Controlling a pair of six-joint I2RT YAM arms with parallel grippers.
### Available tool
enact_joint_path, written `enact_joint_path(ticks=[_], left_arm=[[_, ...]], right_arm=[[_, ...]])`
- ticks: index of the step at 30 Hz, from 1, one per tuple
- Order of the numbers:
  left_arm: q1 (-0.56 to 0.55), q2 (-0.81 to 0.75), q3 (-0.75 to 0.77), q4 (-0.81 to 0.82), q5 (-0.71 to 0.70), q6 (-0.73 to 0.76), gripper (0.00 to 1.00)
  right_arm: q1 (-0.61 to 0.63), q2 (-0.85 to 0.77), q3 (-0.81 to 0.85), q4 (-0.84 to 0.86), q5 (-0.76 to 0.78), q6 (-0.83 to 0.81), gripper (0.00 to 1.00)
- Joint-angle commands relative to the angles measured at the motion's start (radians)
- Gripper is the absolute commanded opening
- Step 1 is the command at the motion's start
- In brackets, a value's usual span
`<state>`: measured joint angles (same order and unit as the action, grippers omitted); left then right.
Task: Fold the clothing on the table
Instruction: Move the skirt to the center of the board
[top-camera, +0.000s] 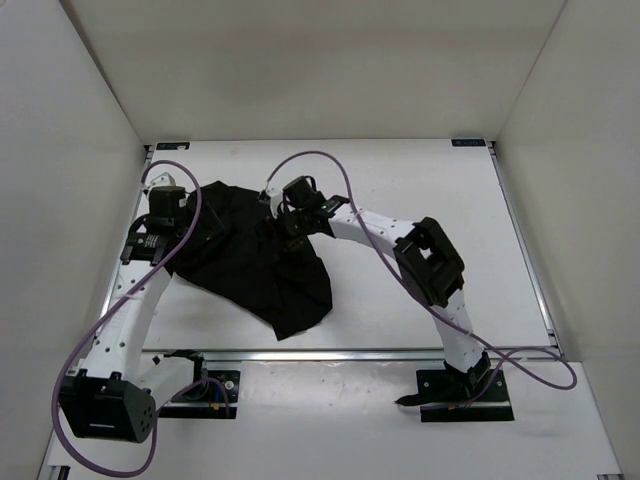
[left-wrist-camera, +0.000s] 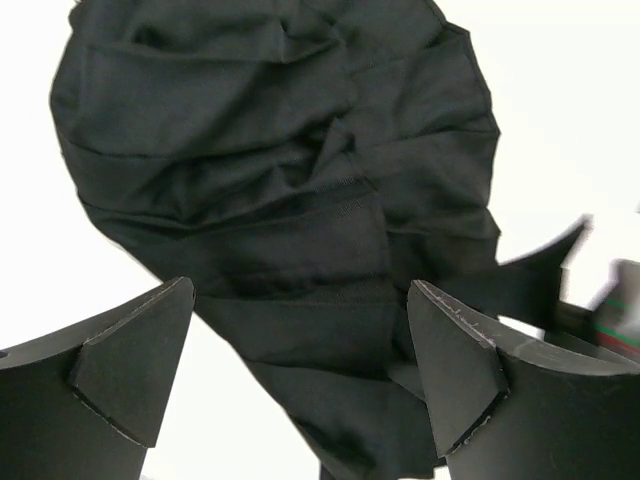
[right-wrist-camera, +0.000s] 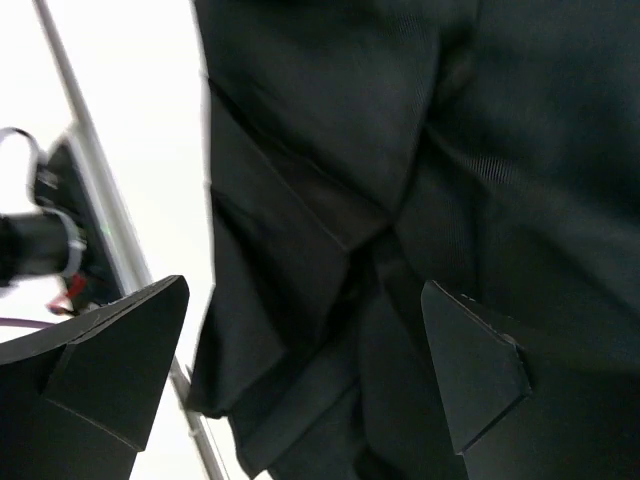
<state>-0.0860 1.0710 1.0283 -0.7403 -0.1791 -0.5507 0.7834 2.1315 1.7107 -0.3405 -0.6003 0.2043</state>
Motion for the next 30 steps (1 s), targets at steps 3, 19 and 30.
enact_joint_path(ticks=[3, 19, 30], left_arm=[[-0.006, -0.078, -0.028, -0.019, 0.038, -0.042, 0.99], [-0.04, -0.085, -0.011, -0.037, -0.014, -0.009, 0.99], [-0.006, -0.079, -0.03, 0.027, 0.032, -0.005, 0.99]], right_arm=[[0.031, 0.079, 0.036, -0.037, 0.006, -0.023, 0.99], [0.03, 0.183, 0.173, -0.015, -0.093, 0.043, 0.0], [-0.463, -0.35, -0.175, -0.129, 0.103, -0.068, 0.0]])
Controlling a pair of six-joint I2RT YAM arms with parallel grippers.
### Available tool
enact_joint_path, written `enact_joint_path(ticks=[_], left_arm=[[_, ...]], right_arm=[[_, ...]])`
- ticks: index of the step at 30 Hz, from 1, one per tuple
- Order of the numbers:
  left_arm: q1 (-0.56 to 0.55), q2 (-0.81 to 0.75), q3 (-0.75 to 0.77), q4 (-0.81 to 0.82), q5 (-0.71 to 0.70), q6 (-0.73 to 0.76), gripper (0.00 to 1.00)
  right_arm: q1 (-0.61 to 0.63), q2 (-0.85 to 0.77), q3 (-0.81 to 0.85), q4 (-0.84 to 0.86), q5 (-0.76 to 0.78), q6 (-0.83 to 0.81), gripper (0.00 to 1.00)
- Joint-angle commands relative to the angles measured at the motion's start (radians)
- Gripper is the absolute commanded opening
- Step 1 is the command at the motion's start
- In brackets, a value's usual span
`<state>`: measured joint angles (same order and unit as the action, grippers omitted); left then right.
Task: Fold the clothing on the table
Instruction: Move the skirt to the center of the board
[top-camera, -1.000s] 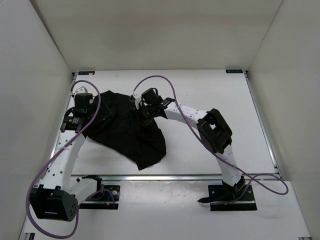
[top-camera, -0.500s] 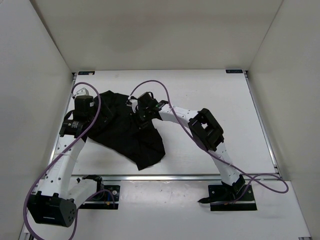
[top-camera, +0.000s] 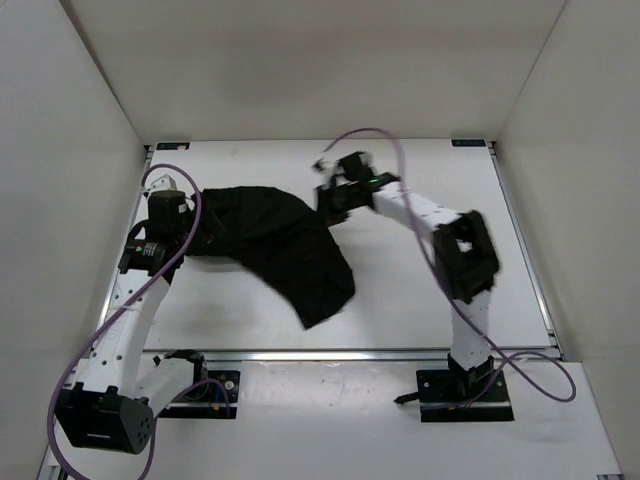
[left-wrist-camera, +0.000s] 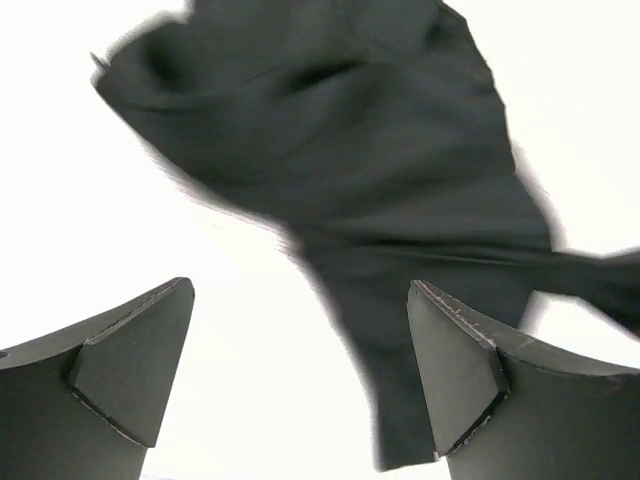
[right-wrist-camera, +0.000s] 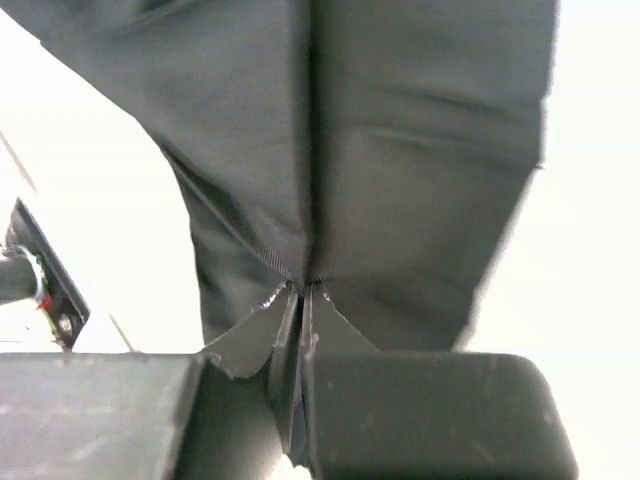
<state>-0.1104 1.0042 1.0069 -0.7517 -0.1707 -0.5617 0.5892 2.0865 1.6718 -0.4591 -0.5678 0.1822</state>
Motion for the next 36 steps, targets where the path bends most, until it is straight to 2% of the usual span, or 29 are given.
enact_joint_path(ticks=[1, 2, 4, 5, 6, 8, 9, 12, 17, 19, 21, 23, 26, 29, 34, 36], left_arm=[[0.018, -0.01, -0.017, 0.048, 0.036, 0.003, 0.99], [0.024, -0.015, -0.033, 0.051, 0.042, 0.006, 0.99], [0.026, -0.013, -0.047, 0.077, 0.068, -0.001, 0.98], [0.028, -0.006, -0.054, 0.089, 0.097, 0.002, 0.98], [0.026, -0.006, -0.056, 0.097, 0.109, 0.002, 0.99], [0.023, 0.014, -0.065, 0.118, 0.14, 0.008, 0.98], [0.021, 0.025, -0.065, 0.126, 0.158, 0.014, 0.98], [0.014, 0.046, -0.07, 0.175, 0.212, 0.022, 0.99], [0.012, 0.07, -0.082, 0.207, 0.269, 0.022, 0.99], [0.009, 0.069, -0.077, 0.215, 0.28, 0.025, 0.99], [0.008, 0.065, -0.076, 0.209, 0.284, 0.031, 0.99], [0.009, 0.063, -0.074, 0.2, 0.28, 0.032, 0.99], [0.011, 0.059, -0.074, 0.206, 0.28, 0.037, 0.99], [0.024, 0.065, -0.083, 0.215, 0.296, 0.039, 0.98], [0.018, 0.073, -0.1, 0.267, 0.307, 0.02, 0.99], [0.02, 0.076, -0.109, 0.302, 0.323, 0.008, 0.99]], right_arm=[[-0.398, -0.342, -0.258, 0.031, 0.037, -0.021, 0.0], [-0.458, -0.409, -0.362, 0.048, 0.022, 0.021, 0.0], [-0.702, -0.483, -0.487, 0.094, -0.013, 0.071, 0.0], [-0.776, -0.517, -0.551, 0.117, -0.039, 0.076, 0.13], [-0.795, -0.545, -0.567, 0.12, -0.04, 0.074, 0.21], [-0.806, -0.6, -0.635, 0.143, 0.006, 0.057, 0.6], [-0.793, -0.632, -0.655, 0.154, 0.026, 0.04, 0.74], [-0.663, -0.646, -0.659, 0.154, 0.138, -0.021, 0.91], [-0.641, -0.559, -0.644, 0.163, 0.134, -0.018, 0.92], [-0.637, -0.524, -0.64, 0.166, 0.183, -0.013, 0.93], [-0.632, -0.493, -0.614, 0.148, 0.322, 0.0, 0.93], [-0.637, -0.465, -0.571, 0.122, 0.379, 0.013, 0.92], [-0.628, -0.474, -0.471, 0.114, 0.382, 0.011, 0.85], [-0.605, -0.486, -0.336, 0.086, 0.301, 0.01, 0.77], [-0.545, -0.477, -0.177, 0.117, 0.266, 0.025, 0.78], [-0.508, -0.465, -0.173, 0.184, 0.327, -0.024, 0.84]])
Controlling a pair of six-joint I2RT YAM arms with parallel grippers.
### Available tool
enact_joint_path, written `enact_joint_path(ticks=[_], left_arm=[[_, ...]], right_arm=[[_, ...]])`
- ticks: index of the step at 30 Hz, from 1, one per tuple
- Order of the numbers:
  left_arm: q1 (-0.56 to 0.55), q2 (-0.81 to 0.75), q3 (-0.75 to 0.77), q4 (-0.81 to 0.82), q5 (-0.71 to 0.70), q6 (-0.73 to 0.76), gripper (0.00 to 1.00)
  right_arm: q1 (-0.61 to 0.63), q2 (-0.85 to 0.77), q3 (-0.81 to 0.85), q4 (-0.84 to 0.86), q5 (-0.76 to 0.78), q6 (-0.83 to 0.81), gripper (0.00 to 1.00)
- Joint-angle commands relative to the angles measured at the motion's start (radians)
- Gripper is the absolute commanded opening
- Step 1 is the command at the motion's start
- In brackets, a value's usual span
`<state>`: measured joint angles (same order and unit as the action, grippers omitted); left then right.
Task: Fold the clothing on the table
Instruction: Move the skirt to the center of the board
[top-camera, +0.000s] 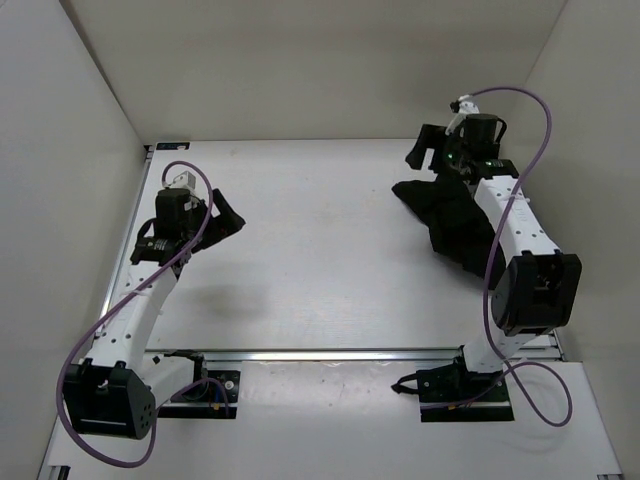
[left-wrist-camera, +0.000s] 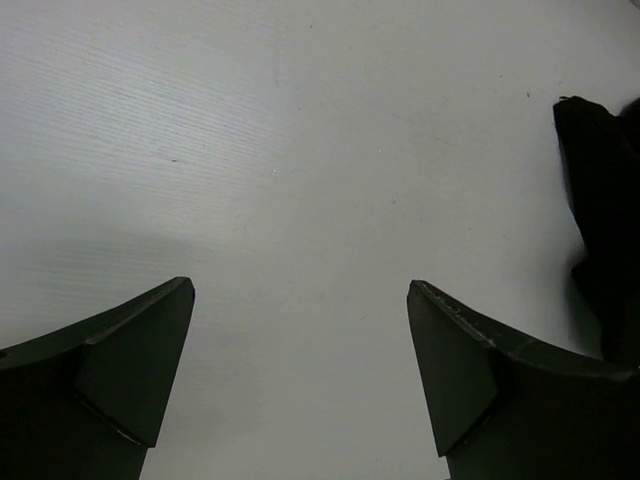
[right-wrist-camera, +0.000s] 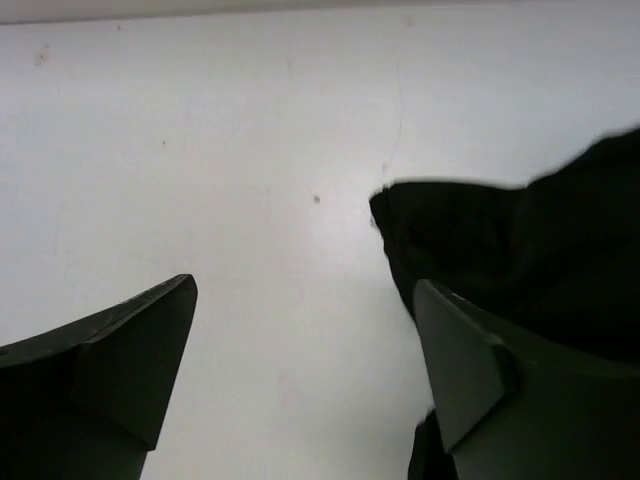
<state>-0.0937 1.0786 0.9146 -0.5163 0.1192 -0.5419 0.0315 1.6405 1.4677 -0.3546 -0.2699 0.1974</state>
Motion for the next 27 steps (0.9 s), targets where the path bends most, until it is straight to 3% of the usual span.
enact_joint_path(ticks=[1, 4, 7, 9, 14, 20, 23, 24, 27], left_arm=[[0.002, 0.003, -0.022, 0.071, 0.034, -0.016, 0.99], [-0.003, 0.021, -0.019, 0.084, 0.048, -0.02, 0.99], [-0.003, 0.033, -0.011, 0.079, 0.04, -0.004, 0.98], [-0.001, 0.04, 0.0, 0.071, 0.03, 0.003, 0.99], [-0.001, 0.064, 0.006, 0.045, 0.04, 0.026, 0.99], [-0.001, 0.113, 0.012, 0.058, 0.057, 0.027, 0.99], [0.002, 0.127, 0.004, 0.071, 0.071, 0.023, 0.99], [0.005, 0.132, 0.01, 0.078, 0.069, 0.025, 0.99], [0.002, 0.129, 0.012, 0.071, 0.06, 0.03, 0.99]], right_arm=[[0.073, 0.004, 0.02, 0.1, 0.09, -0.096, 0.9], [0.09, 0.138, 0.076, 0.085, 0.14, -0.223, 0.99], [0.094, 0.339, 0.282, -0.073, 0.133, -0.281, 0.99], [0.111, 0.442, 0.342, -0.092, 0.175, -0.317, 0.99], [0.151, 0.557, 0.411, -0.096, 0.299, -0.404, 0.99], [0.137, 0.616, 0.418, -0.149, 0.319, -0.407, 0.97], [0.14, 0.627, 0.388, -0.138, 0.362, -0.435, 0.78], [0.139, 0.636, 0.39, -0.147, 0.366, -0.441, 0.62], [0.139, 0.648, 0.413, -0.172, 0.382, -0.426, 0.29]])
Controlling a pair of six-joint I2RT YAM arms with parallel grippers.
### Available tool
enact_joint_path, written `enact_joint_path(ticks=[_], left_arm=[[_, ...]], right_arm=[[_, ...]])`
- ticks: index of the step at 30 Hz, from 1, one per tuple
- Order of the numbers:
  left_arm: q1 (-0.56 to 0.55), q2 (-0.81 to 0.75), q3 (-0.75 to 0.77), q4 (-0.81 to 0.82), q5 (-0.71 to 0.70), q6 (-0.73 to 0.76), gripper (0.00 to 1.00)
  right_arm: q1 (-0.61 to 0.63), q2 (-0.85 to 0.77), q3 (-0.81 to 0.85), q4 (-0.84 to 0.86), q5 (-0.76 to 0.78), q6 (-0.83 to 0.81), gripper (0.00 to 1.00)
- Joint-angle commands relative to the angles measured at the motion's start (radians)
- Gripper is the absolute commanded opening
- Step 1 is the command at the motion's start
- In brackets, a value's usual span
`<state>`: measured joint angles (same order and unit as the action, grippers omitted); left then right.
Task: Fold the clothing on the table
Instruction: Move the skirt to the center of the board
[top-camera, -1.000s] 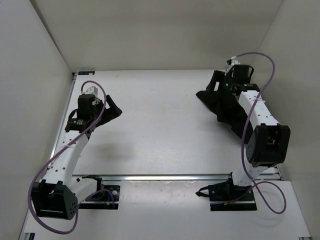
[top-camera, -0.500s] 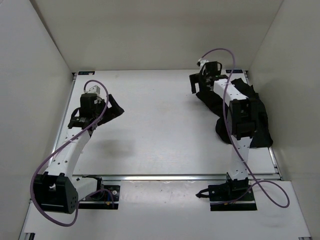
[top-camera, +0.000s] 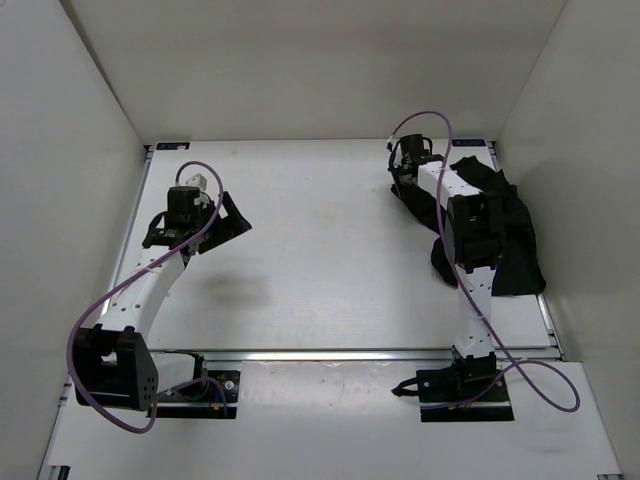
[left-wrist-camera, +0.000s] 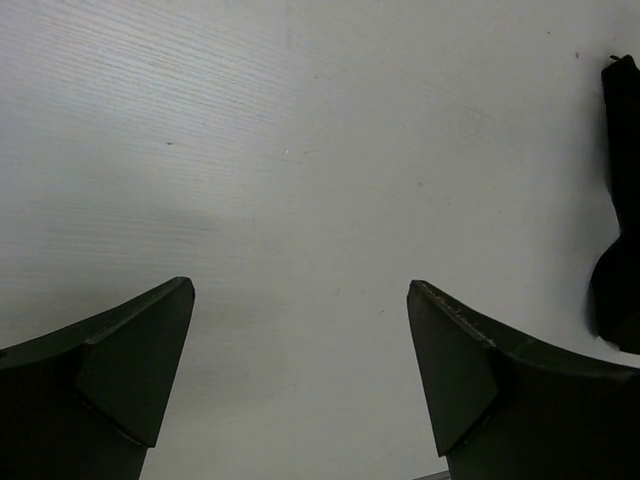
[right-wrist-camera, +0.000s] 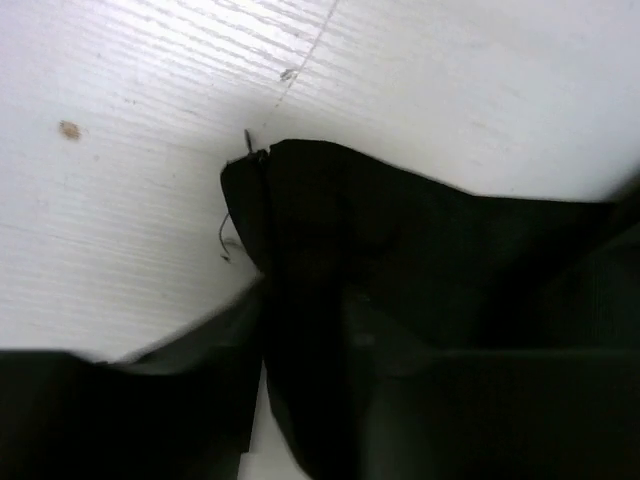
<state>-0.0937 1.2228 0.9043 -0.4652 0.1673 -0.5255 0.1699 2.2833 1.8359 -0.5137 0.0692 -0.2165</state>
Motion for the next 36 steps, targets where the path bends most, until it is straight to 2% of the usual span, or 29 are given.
enact_joint_path(ticks=[1, 2, 3, 6, 10, 11, 13, 14, 16, 17, 18, 19, 21, 24, 27, 31, 36], left_arm=[[0.002, -0.019, 0.018, 0.02, 0.012, 0.015, 0.98], [0.003, -0.019, 0.024, 0.017, 0.015, 0.01, 0.98], [0.003, -0.026, 0.021, 0.026, 0.018, 0.01, 0.98], [0.008, -0.026, 0.018, 0.054, 0.021, 0.004, 0.99], [0.012, -0.026, 0.051, 0.083, 0.044, -0.005, 0.99], [0.011, -0.026, 0.065, 0.08, 0.044, -0.01, 0.98], [0.011, -0.032, 0.093, 0.088, 0.051, -0.019, 0.98], [0.006, -0.034, 0.103, 0.092, 0.055, -0.019, 0.99], [0.0, -0.039, 0.123, 0.092, 0.055, -0.019, 0.99], [0.0, -0.043, 0.117, 0.097, 0.063, -0.027, 0.98], [-0.004, -0.048, 0.119, 0.108, 0.07, -0.031, 0.99], [0.0, -0.055, 0.107, 0.117, 0.083, -0.036, 0.99], [0.0, -0.072, 0.091, 0.119, 0.096, -0.042, 0.99], [-0.008, -0.098, 0.076, 0.102, 0.083, -0.025, 0.99], [-0.008, -0.114, 0.045, 0.115, 0.106, -0.031, 0.98], [-0.02, -0.118, -0.024, 0.166, 0.149, -0.065, 0.99], [-0.024, -0.135, -0.065, 0.166, 0.166, -0.068, 0.98]], right_arm=[[0.003, -0.004, 0.057, -0.022, 0.026, 0.014, 0.13], [0.006, -0.008, 0.095, -0.034, -0.015, 0.041, 0.06], [0.009, -0.019, 0.159, -0.072, -0.06, 0.066, 0.04], [0.08, -0.114, 0.23, -0.099, -0.25, 0.121, 0.0], [0.224, -0.238, 0.357, -0.049, -0.4, 0.277, 0.0], [0.297, -0.249, 0.516, -0.051, -0.484, 0.336, 0.0], [0.354, -0.26, 0.671, -0.068, -0.447, 0.313, 0.0], [0.365, -0.287, 0.683, -0.077, -0.384, 0.277, 0.0], [0.309, -0.349, 0.596, -0.065, -0.361, 0.298, 0.0], [0.234, -0.399, 0.483, -0.057, -0.417, 0.339, 0.0], [0.168, -0.453, 0.31, -0.013, -0.457, 0.386, 0.0], [0.14, -0.519, 0.215, 0.063, -0.477, 0.406, 0.0], [0.091, -0.606, -0.161, 0.194, -0.488, 0.446, 0.0], [0.036, -0.66, -0.467, 0.329, -0.526, 0.486, 0.0], [0.025, -0.642, -0.622, 0.34, -0.58, 0.496, 0.0], [0.085, -0.619, -0.701, 0.305, -0.569, 0.467, 0.0], [0.134, -0.643, -0.776, 0.339, -0.553, 0.485, 0.0]])
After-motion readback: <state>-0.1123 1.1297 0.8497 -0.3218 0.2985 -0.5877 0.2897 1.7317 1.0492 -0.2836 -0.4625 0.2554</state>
